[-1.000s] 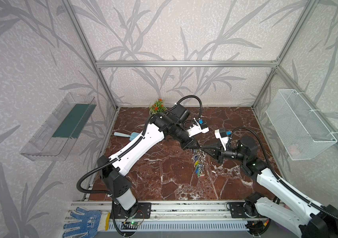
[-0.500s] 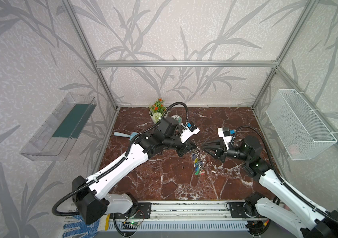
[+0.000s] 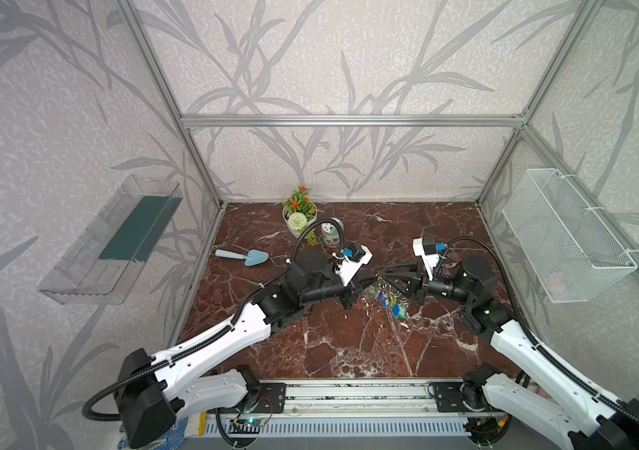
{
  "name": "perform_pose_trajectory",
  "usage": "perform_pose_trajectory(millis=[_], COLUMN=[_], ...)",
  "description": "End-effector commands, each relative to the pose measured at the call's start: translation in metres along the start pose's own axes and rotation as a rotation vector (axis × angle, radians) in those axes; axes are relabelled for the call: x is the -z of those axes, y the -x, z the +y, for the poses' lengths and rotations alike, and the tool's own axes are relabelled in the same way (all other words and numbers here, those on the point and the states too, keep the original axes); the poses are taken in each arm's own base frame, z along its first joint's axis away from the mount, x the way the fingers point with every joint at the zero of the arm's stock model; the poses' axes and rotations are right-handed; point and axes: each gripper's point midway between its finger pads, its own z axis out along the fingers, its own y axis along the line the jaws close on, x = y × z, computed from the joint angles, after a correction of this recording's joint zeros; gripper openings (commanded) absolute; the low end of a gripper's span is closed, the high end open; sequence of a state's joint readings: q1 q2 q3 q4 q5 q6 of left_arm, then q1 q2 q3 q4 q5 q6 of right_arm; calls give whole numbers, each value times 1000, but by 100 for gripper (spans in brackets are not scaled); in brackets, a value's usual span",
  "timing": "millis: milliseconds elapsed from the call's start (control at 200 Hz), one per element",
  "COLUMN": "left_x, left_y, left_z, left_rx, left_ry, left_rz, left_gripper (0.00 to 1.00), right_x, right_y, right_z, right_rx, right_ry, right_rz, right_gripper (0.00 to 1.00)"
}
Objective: Put the keys on the keyring
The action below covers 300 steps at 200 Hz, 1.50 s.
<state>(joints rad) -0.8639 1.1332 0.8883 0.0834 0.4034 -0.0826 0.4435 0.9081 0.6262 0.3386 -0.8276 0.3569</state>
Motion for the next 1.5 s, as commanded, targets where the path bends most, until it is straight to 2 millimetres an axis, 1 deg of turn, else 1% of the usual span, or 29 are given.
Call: perform_pose_trajectory(millis=[0, 145, 210, 285, 395, 500, 660, 875, 1080, 1155, 1215, 1290, 1395, 1494], left_x=[14, 21, 23, 25, 28, 32, 41, 41, 41, 39, 36, 33, 34, 37], left_y=[55, 59, 60, 61, 61, 62, 70, 76, 83, 84, 84, 84, 81, 79], left_z=[-5, 2, 4, 5, 6, 10, 16, 17, 21, 23, 22, 21, 21, 20], left_rx=[-69, -54, -49, -44, -44, -35, -16, 4, 33, 48, 57, 66, 76, 85], left_ry=[38, 91, 107, 113, 122, 148, 178, 175, 179, 175, 163, 147, 146, 144], left_rz=[-241, -337, -367, -390, -414, -451, -546, -595, -653, -667, -670, -664, -655, -653], left_gripper=[0, 0, 0, 0, 0, 0, 0, 0, 0, 0, 0, 0, 0, 0], right_x=[7, 13, 16, 19, 23, 20, 20, 19, 17, 14, 14, 18, 29, 37], right_y=[30, 39, 40, 41, 38, 32, 21, 2, -3, -4, -2, 4, 25, 46], right_z=[6, -3, -6, -16, -33, -41, -41, -33, -18, -17, -18, -23, -30, -33], right_rx=[26, 2, -11, -26, -59, -85, -116, -164, -155, -158, -153, -140, -137, -130], right_ry=[-7, -38, -53, -102, -180, -194, -185, -134, -86, -76, -81, -131, -175, -176], right_rz=[-71, -101, -107, -118, -111, -89, -72, -45, -36, -28, -35, -56, -120, -175], right_gripper=[33, 33, 33, 34, 34, 34, 33, 31, 31, 31, 31, 31, 30, 31])
